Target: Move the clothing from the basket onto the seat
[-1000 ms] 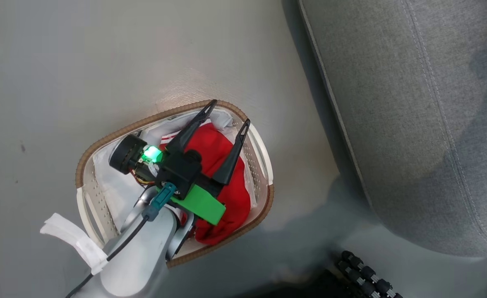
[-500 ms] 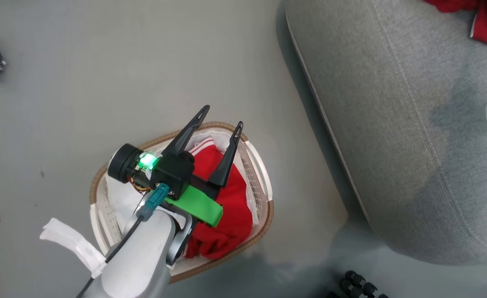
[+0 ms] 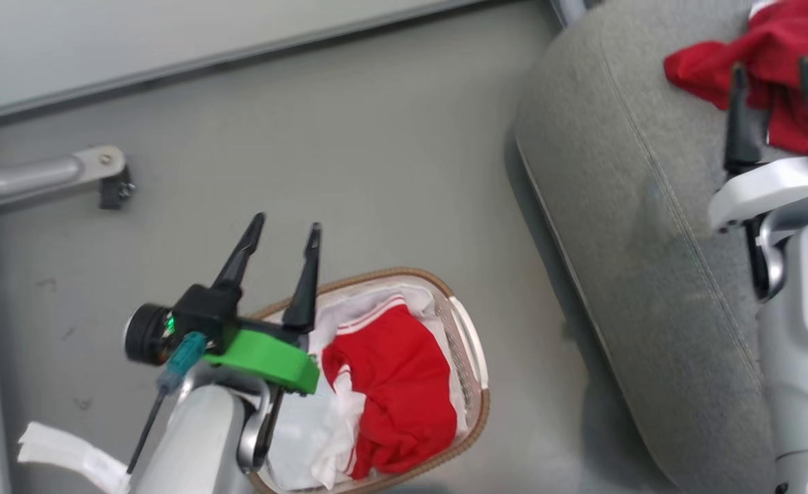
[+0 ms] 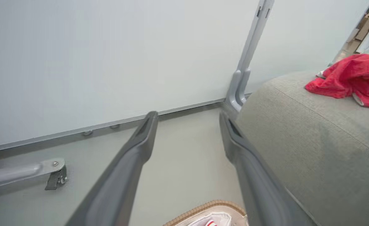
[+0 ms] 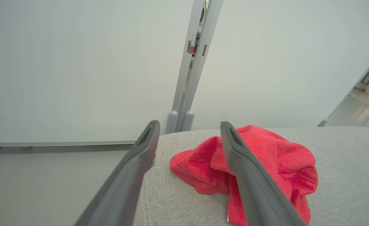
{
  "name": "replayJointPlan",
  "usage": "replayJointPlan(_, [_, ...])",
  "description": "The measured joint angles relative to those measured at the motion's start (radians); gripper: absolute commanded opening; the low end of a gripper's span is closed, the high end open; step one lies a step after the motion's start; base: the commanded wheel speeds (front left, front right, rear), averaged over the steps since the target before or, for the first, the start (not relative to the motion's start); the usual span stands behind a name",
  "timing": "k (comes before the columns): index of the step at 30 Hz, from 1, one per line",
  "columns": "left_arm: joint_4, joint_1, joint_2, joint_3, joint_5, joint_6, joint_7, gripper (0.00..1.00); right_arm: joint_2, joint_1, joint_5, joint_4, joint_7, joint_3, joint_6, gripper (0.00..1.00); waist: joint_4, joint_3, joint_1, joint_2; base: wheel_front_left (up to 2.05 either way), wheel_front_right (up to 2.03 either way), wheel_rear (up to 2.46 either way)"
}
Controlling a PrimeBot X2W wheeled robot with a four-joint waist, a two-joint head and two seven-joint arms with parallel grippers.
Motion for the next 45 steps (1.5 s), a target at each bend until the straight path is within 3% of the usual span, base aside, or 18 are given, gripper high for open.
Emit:
replayJointPlan(8, [0.003,0.105,-0.018,0.143,-0.003,0.009,0.0,1.0,0.065,0.131,0.048,-0.03,0.0,0.127,0.0,1.0,0.083,-0.114,0.0,0.0,0.0,0.0,0.0])
replayJointPlan(15, [0.003,0.213,-0.024,0.219,-0.001,0.011,0.0,1.0,0.08,0.277,0.121,-0.081,0.0,0.19,0.0,1.0,0.149,-0.198,0.0,0.0,0.0,0.0,0.0])
replayJointPlan(20, [0.009,0.276,-0.026,0.223,0.003,0.01,0.0,1.0,0.08,0.38,0.202,-0.098,0.0,0.226,0.0,1.0,0.188,-0.254,0.0,0.0,0.0,0.0,0.0])
replayJointPlan(30, [0.007,0.325,-0.027,0.207,-0.012,0.016,0.0,1.0,0.081,0.52,0.221,-0.133,0.0,0.265,0.0,1.0,0.236,-0.339,0.0,0.0,0.0,0.0,0.0])
replayJointPlan(45, [0.001,0.336,-0.027,0.217,-0.01,0.017,0.0,1.0,0.081,0.551,0.249,-0.144,0.0,0.302,0.0,1.0,0.232,-0.365,0.0,0.0,0.0,0.0,0.0])
